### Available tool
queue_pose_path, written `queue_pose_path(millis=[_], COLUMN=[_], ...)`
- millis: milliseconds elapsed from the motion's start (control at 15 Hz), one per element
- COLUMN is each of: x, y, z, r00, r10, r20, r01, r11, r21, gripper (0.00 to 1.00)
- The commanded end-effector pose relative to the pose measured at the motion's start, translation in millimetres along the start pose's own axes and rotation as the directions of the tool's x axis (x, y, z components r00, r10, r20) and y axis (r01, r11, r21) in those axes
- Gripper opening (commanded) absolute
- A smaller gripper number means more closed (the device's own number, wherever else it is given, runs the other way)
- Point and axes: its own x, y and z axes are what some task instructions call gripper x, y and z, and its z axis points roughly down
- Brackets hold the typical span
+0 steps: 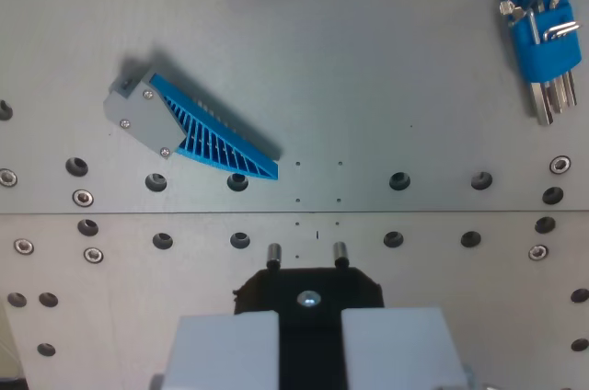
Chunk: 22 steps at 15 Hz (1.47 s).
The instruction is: Move above the white socket
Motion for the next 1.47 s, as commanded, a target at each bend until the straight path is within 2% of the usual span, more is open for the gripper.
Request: queue_pose_path(millis=[67,600,1467], x=[2.6,9.3,26.7], y=[-0.5,-4.4,-15.2], z=[7.2,32.1,94.8], r00=[0.999,0.995,0.980], r10=[-0.039,-0.087,-0.188], r20=[-0.024,-0.051,-0.068], r01=[0.039,0.087,0.190], r11=[0.999,0.996,0.982], r21=[0.004,0.009,0.022], gripper=[0.00,0.00,0.00])
